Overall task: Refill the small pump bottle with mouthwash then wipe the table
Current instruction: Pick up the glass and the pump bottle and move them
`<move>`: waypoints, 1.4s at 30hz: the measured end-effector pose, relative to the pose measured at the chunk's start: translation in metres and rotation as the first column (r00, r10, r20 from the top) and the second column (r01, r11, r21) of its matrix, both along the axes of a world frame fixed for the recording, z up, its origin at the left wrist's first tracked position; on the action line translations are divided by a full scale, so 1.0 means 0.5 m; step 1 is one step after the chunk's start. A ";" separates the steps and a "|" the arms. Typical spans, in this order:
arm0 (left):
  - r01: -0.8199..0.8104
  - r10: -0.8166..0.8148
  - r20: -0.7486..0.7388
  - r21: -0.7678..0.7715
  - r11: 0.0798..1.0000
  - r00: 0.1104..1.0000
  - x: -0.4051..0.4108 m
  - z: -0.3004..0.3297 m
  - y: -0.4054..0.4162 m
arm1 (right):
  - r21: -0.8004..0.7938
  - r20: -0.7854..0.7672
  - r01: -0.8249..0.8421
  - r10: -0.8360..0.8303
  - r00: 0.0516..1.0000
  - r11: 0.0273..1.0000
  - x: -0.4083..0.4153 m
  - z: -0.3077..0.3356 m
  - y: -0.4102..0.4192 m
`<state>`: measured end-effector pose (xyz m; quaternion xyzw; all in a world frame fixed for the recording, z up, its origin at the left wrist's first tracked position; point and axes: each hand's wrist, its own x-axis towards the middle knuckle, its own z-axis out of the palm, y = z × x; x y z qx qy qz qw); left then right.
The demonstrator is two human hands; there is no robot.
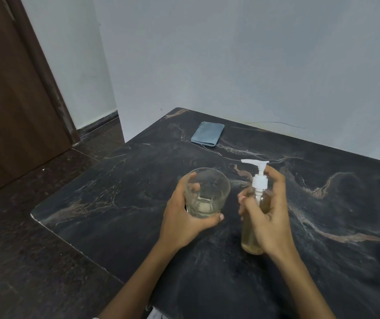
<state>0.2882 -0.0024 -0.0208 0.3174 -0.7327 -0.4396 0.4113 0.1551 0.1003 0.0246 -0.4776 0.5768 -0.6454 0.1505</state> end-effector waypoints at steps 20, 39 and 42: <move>0.007 -0.008 -0.020 -0.041 0.999 1.000 -0.001 0.006 0.001 | 0.487 -0.327 -0.235 0.425 0.844 0.841 -0.059 0.124 -0.037; 0.016 -0.016 -0.015 -0.026 1.000 1.000 -0.001 -0.003 -0.006 | 0.501 -0.478 -0.137 0.405 0.780 0.855 -0.061 0.116 -0.041; 0.017 -0.017 -0.016 -0.027 0.999 1.000 -0.001 -0.004 -0.007 | 0.497 -0.510 -0.106 0.389 0.768 0.861 -0.059 0.120 -0.039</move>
